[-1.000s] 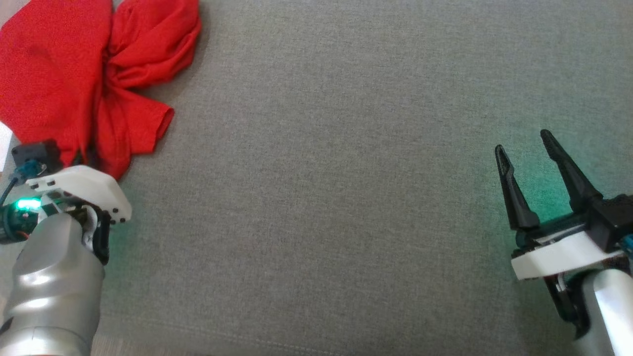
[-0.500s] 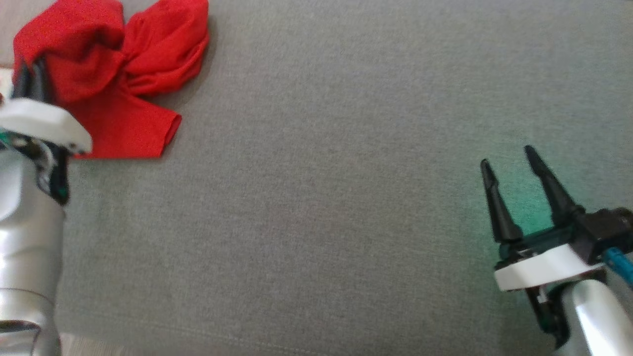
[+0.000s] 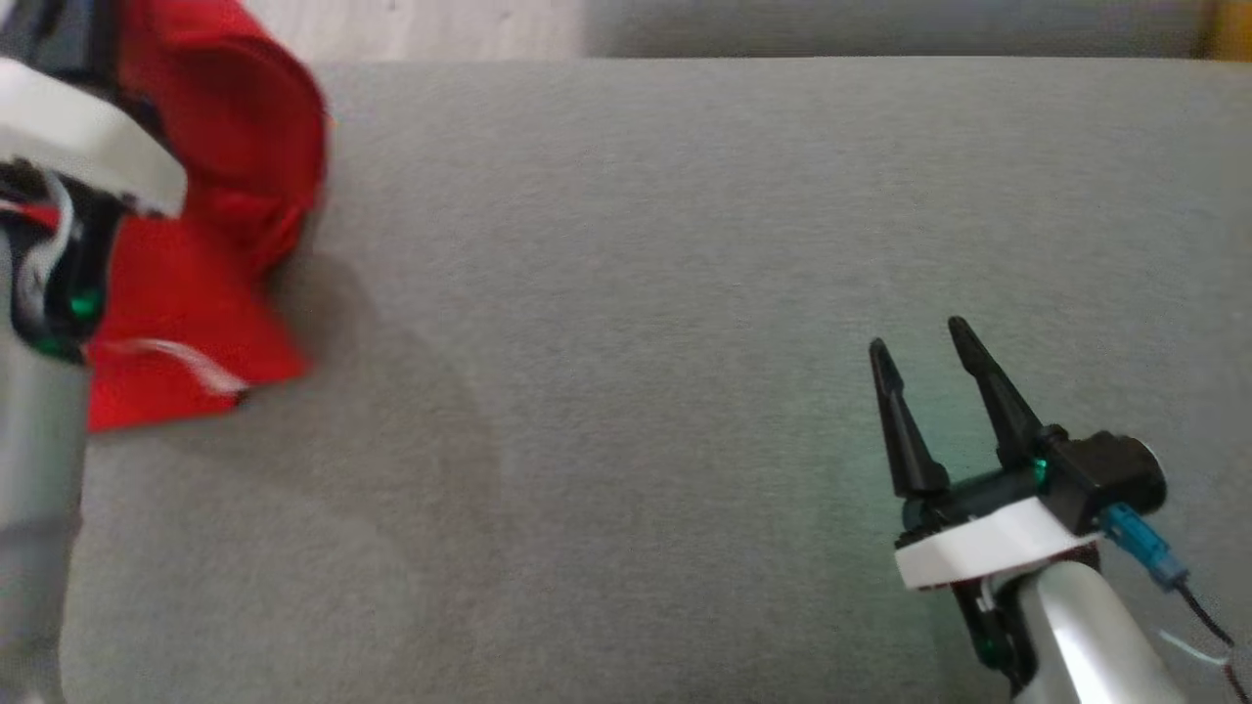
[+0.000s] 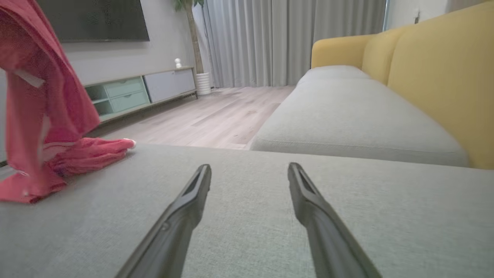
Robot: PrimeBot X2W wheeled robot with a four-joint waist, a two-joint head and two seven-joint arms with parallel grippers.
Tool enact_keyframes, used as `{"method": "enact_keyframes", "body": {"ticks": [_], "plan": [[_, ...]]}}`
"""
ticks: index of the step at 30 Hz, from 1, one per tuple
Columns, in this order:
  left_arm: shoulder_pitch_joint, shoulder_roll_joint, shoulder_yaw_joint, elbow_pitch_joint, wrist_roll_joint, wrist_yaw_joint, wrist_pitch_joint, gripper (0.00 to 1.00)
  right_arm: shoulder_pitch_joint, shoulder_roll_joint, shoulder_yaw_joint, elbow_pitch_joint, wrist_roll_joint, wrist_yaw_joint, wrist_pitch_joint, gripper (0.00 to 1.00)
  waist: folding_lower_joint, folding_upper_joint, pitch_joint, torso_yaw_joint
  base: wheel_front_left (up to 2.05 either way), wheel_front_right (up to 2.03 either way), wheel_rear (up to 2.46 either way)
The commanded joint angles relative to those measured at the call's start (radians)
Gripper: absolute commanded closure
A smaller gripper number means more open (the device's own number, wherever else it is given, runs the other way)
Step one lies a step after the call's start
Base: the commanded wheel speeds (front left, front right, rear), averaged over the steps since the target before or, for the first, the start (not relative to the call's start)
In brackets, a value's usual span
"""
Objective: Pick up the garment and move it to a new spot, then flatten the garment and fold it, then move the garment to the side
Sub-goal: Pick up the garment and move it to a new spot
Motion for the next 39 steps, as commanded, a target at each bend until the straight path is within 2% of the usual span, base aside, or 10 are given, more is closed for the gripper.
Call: {"method": "enact_keyframes", "body": {"ticks": [1, 6, 11, 17, 26, 34, 35, 36, 37, 39], "plan": [[0.007, 0.06, 0.037, -0.134, -0.034, 0.005, 0.059, 1.0, -0.042, 0.015, 0.032, -0.026, 0.009, 0.008, -0.012, 0.0, 0.0002, 0.0, -0.036, -0.078, 0.0, 0.0, 0.0], [0.075, 0.054, 0.039, -0.351, -0.11, 0.024, 0.172, 1.0, -0.052, 0.035, 0.058, -0.028, 0.015, 0.008, -0.014, 0.0, 0.0002, 0.0, -0.047, -0.156, 0.0, 0.0, 0.0], [0.103, 0.012, 0.017, -0.546, -0.21, 0.049, 0.276, 1.0, -0.06, 0.052, 0.092, -0.049, 0.025, 0.008, -0.014, 0.0, 0.0002, 0.0, -0.042, -0.254, 0.0, 0.0, 0.0], [0.101, -0.046, -0.043, -0.634, -0.26, 0.08, 0.341, 1.0, -0.073, 0.065, 0.124, -0.071, 0.039, 0.008, -0.014, 0.0, 0.0002, 0.0, -0.028, -0.369, 0.0, 0.0, 0.0], [0.131, -0.149, -0.138, -0.482, -0.259, 0.1, 0.315, 1.0, -0.082, 0.069, 0.147, -0.096, 0.078, 0.008, -0.014, 0.0, 0.0002, 0.0, 0.014, -0.49, 0.0, 0.0, 0.0], [0.11, -0.287, -0.251, -0.094, -0.16, 0.052, 0.081, 1.0, -0.09, 0.069, 0.163, -0.107, 0.107, 0.008, -0.014, 0.0, 0.0002, 0.0, 0.055, -0.526, 0.0, 0.0, 0.0], [0.107, -0.301, -0.258, -0.043, -0.151, 0.049, 0.045, 0.67, -0.091, 0.069, 0.163, -0.107, 0.109, 0.008, -0.014, 0.0, 0.0002, 0.0, 0.057, -0.528, 0.0, 0.0, 0.0], [0.1, -0.31, -0.27, -0.001, -0.138, 0.042, 0.006, 0.09, -0.093, 0.069, 0.163, -0.108, 0.112, 0.008, -0.014, 0.0, 0.0002, 0.0, 0.061, -0.53, 0.0, 0.0, 0.0], [0.095, -0.316, -0.278, 0.037, -0.126, 0.036, -0.034, 0.0, -0.095, 0.069, 0.163, -0.109, 0.114, 0.008, -0.014, 0.0, 0.0002, 0.0, 0.064, -0.531, 0.0, 0.0, 0.0], [0.089, -0.323, -0.284, 0.109, -0.111, 0.031, -0.099, 0.0, -0.097, 0.069, 0.162, -0.109, 0.117, 0.008, -0.014, 0.0, 0.0002, 0.0, 0.066, -0.532, 0.0, 0.0, 0.0]]}}
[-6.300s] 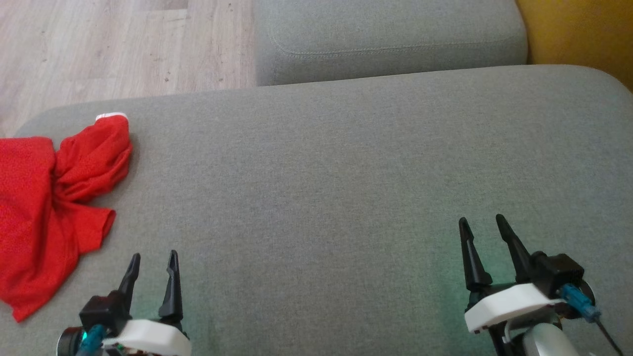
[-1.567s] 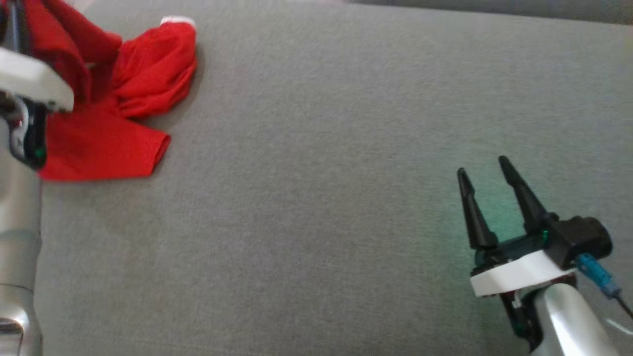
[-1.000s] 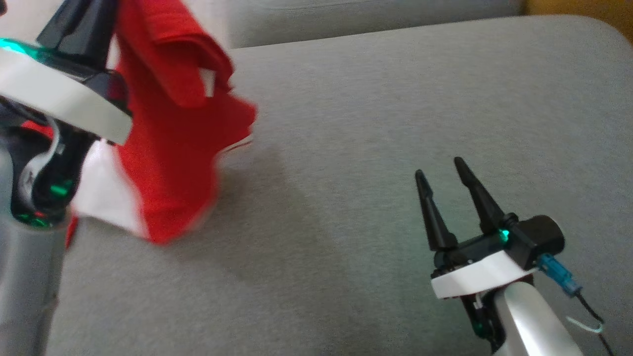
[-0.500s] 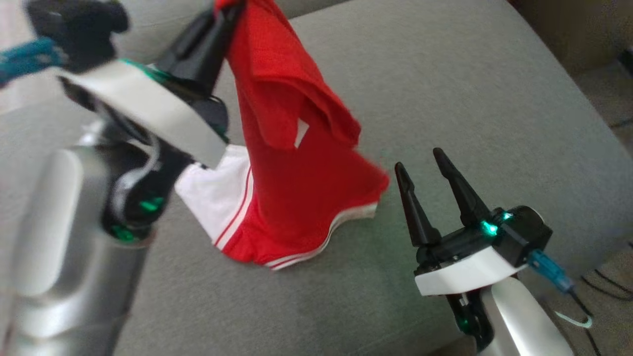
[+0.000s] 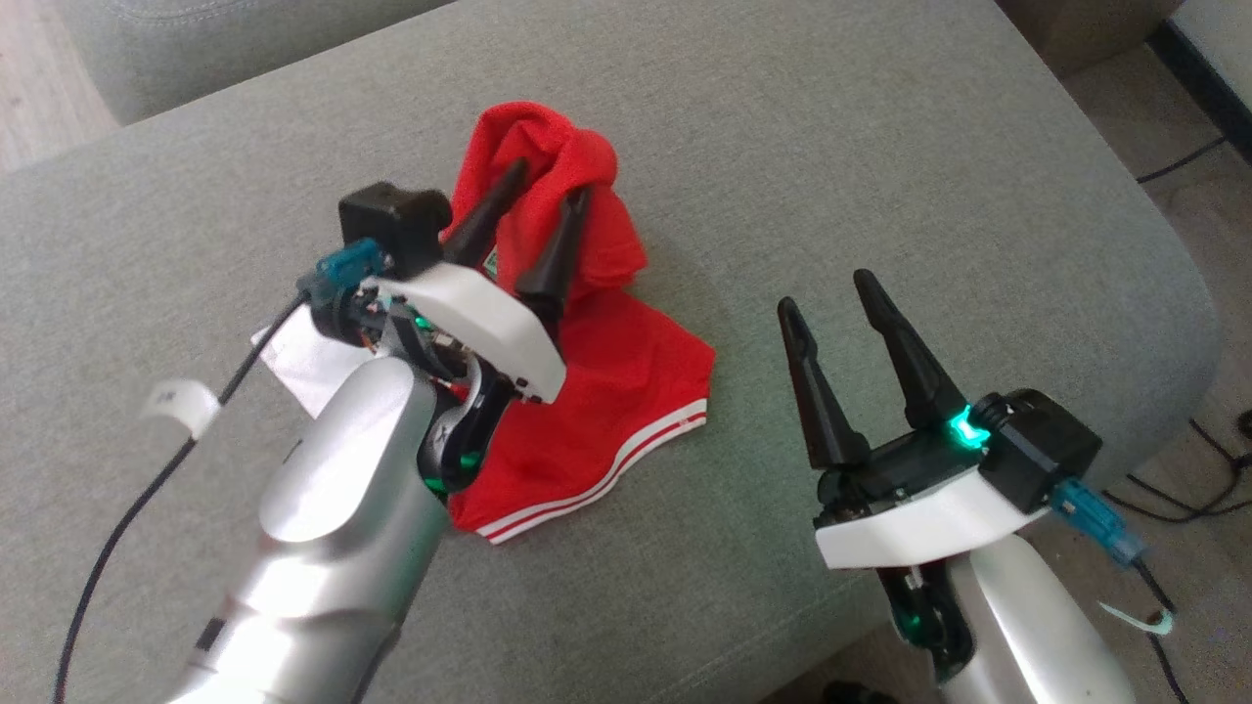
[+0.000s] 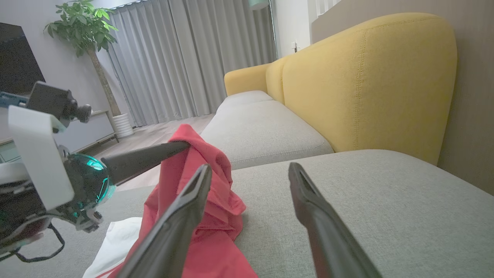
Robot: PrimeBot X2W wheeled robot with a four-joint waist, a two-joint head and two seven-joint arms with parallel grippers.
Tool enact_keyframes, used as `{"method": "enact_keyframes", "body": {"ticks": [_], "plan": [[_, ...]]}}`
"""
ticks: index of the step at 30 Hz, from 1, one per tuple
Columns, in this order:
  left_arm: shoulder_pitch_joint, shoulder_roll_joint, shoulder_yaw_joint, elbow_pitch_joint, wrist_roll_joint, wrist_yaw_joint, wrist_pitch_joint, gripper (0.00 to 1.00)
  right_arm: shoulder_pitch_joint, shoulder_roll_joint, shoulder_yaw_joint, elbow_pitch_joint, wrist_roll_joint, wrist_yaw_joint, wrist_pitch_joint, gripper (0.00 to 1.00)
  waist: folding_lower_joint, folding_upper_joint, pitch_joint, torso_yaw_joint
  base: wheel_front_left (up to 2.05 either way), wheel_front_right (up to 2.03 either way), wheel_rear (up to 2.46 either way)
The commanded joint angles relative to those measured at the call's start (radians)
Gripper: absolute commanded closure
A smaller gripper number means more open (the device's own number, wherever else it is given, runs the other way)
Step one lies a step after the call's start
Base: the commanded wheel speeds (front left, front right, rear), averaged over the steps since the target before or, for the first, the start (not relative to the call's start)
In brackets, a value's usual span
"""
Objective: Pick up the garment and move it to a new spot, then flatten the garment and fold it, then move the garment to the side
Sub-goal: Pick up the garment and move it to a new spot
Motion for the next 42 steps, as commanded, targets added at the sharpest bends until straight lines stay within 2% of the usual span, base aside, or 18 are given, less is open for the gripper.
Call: {"method": "enact_keyframes", "body": {"ticks": [1, 6, 12, 16, 18, 26, 34, 42], "plan": [[-0.062, 0.015, 0.02, 0.023, 0.029, -0.005, -0.065, 0.0, -0.027, 0.01, 0.015, -0.037, 0.009, 0.008, -0.006, 0.0, -0.0001, 0.0, 0.001, 0.002, 0.0, 0.0, 0.0], [-0.037, 0.037, 0.011, 0.106, 0.081, 0.002, -0.184, 0.0, -0.02, 0.01, -0.018, -0.033, -0.013, 0.008, -0.006, 0.0, -0.0001, 0.0, -0.014, 0.034, 0.0, 0.0, 0.0], [0.064, 0.059, 0.017, 0.112, 0.085, 0.017, -0.271, 0.0, -0.013, 0.01, -0.051, -0.022, -0.062, 0.008, -0.006, 0.0, -0.0001, 0.0, -0.049, 0.084, 0.0, 0.0, 0.0], [0.156, 0.076, 0.036, 0.077, 0.083, 0.045, -0.345, 0.0, -0.008, 0.01, -0.091, -0.015, -0.116, 0.008, -0.006, 0.0, -0.0001, 0.0, -0.076, 0.135, 0.0, 0.0, 0.0], [0.221, 0.101, 0.045, 0.036, 0.114, 0.074, -0.385, 0.0, 0.004, 0.01, -0.125, -0.008, -0.164, 0.008, -0.006, 0.0, -0.0001, 0.0, -0.092, 0.175, 0.0, 0.0, 0.0], [0.377, 0.105, 0.154, -0.115, 0.188, 0.131, -0.408, 0.0, 0.046, -0.003, -0.219, -0.002, -0.247, 0.008, -0.006, 0.0, -0.0001, 0.0, -0.099, 0.31, 0.0, 0.0, 0.0], [0.516, 0.063, 0.312, -0.206, 0.262, 0.107, -0.408, 0.0, 0.083, -0.01, -0.299, -0.002, -0.272, 0.008, -0.006, 0.0, -0.0001, 0.0, -0.116, 0.412, 0.0, 0.0, 0.0], [0.607, 0.034, 0.441, -0.213, 0.333, 0.053, -0.408, 0.0, 0.123, 0.002, -0.322, 0.02, -0.268, 0.008, -0.006, 0.0, -0.0001, 0.0, -0.146, 0.429, 0.0, 0.0, 0.0]]}}
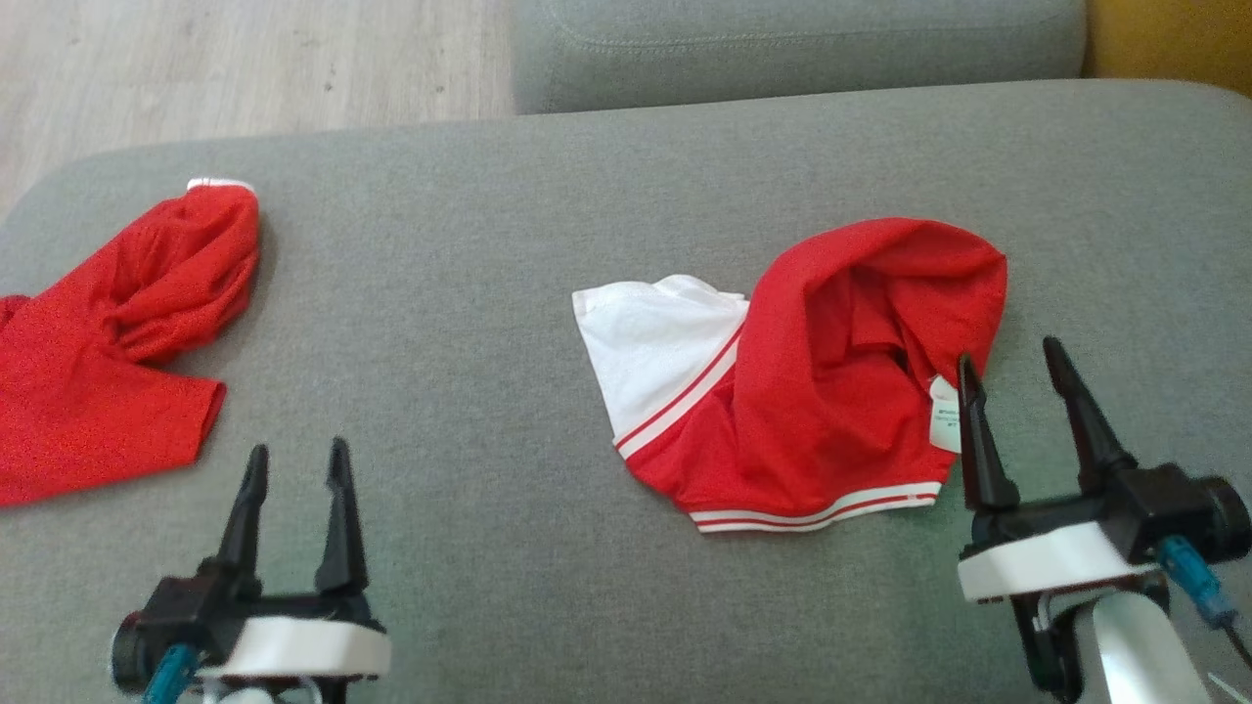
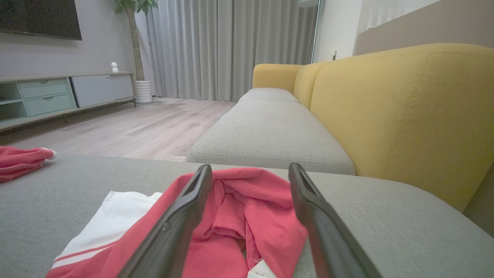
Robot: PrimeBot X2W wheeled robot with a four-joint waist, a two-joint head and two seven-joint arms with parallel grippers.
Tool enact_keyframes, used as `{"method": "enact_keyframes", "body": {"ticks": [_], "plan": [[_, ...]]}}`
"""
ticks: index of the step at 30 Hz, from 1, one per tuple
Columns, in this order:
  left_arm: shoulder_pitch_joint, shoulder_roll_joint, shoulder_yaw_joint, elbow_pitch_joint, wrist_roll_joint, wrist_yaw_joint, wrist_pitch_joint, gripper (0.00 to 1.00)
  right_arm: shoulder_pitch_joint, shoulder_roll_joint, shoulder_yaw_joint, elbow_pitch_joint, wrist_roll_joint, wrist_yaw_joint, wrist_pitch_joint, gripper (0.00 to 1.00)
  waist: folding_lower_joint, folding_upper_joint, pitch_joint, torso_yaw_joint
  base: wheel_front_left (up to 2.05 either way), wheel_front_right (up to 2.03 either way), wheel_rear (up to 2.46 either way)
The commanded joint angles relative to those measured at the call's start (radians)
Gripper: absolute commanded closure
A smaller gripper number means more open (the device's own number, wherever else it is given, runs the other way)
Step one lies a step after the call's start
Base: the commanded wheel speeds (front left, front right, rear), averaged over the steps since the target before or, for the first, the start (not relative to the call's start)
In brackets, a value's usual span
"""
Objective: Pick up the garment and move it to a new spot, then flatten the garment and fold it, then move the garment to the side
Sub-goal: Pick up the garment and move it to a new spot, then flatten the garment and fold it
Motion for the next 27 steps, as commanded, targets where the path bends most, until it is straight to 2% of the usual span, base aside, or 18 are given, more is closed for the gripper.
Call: {"method": "enact_keyframes", "body": {"ticks": [1, 9, 27], "plan": [[-0.019, 0.001, 0.055, -0.032, 0.013, -0.006, -0.009, 0.0, -0.006, 0.003, 0.02, -0.018, 0.008, 0.008, -0.006, 0.0, 0.0001, 0.0, -0.006, -0.008, 0.0, 0.0, 0.0], [0.033, -0.034, 0.133, -0.035, 0.046, -0.04, -0.009, 0.0, -0.006, 0.008, 0.045, 0.043, 0.029, 0.008, -0.006, 0.0, 0.0001, 0.0, -0.026, -0.036, 0.0, 0.0, 0.0], [0.051, -0.06, 0.174, -0.023, 0.078, -0.076, -0.009, 0.0, -0.002, 0.009, 0.082, 0.102, 0.059, 0.008, -0.006, 0.0, 0.0001, 0.0, -0.042, -0.065, 0.0, 0.0, 0.0]]}}
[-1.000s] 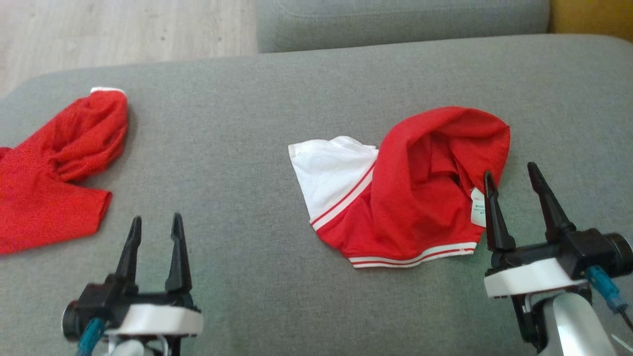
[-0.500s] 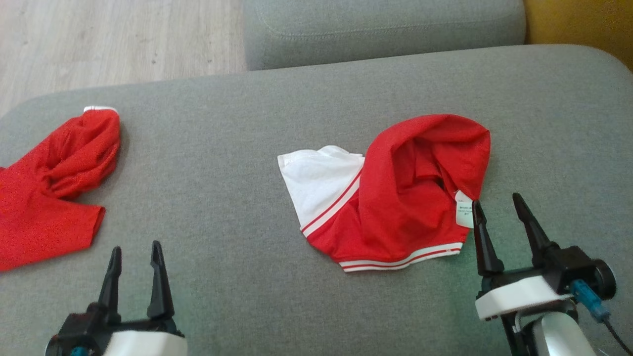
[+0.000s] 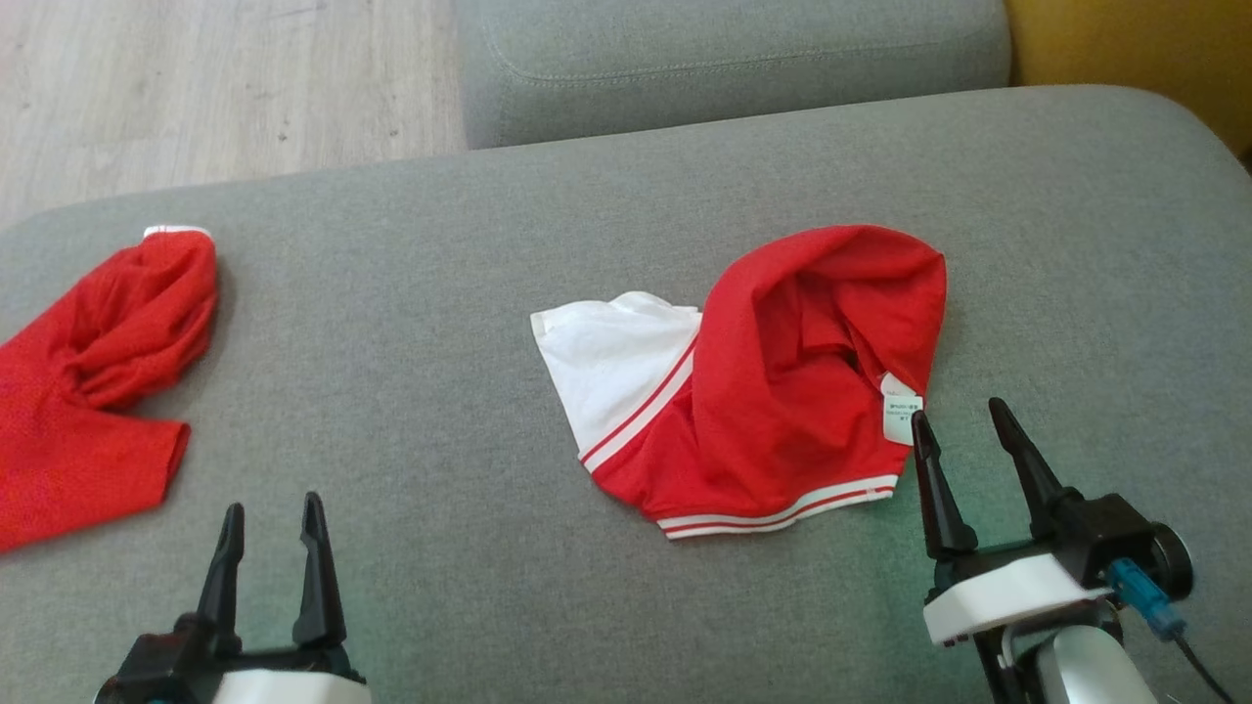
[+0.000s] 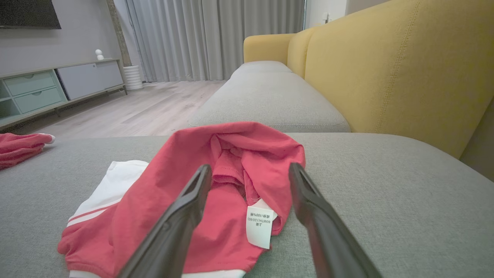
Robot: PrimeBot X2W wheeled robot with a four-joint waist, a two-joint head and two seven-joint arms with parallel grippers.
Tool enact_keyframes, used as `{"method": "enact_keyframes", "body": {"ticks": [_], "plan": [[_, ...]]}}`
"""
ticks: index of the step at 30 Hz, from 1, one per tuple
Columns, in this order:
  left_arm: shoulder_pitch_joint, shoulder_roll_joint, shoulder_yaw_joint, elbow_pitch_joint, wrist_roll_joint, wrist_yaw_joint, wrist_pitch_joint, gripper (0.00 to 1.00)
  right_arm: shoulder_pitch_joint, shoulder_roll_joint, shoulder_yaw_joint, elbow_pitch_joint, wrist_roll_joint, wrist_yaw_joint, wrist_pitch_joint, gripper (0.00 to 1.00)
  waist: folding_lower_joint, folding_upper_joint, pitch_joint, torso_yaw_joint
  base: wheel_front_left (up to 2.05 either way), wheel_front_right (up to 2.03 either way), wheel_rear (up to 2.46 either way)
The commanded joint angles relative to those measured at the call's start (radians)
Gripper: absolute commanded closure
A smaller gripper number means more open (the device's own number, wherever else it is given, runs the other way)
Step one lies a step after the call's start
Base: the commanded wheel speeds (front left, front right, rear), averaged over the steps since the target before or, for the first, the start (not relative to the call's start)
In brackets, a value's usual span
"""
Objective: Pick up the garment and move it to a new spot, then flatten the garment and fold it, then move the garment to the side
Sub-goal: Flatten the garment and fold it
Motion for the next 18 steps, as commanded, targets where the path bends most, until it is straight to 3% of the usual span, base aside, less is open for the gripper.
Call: {"method": "enact_keyframes", "body": {"ticks": [1, 13, 18], "plan": [[-0.038, 0.0, 0.038, -0.022, 0.013, -0.005, -0.009, 0.0, -0.022, 0.0, 0.026, -0.027, 0.005, 0.008, -0.006, 0.0, 0.0, -0.0001, 0.003, -0.001, 0.0, 0.0, 0.0], [-0.045, -0.003, 0.035, -0.01, 0.024, -0.012, -0.01, 0.0, -0.025, 0.0, 0.032, -0.029, 0.004, 0.008, -0.006, 0.0, 0.0, -0.0001, 0.001, -0.007, 0.0, 0.0, 0.0], [-0.075, -0.003, -0.013, -0.01, 0.015, -0.014, -0.01, 0.0, -0.031, 0.0, 0.037, -0.036, 0.003, 0.008, -0.006, 0.0, 0.0, -0.0001, 0.008, -0.02, 0.0, 0.0, 0.0]]}}
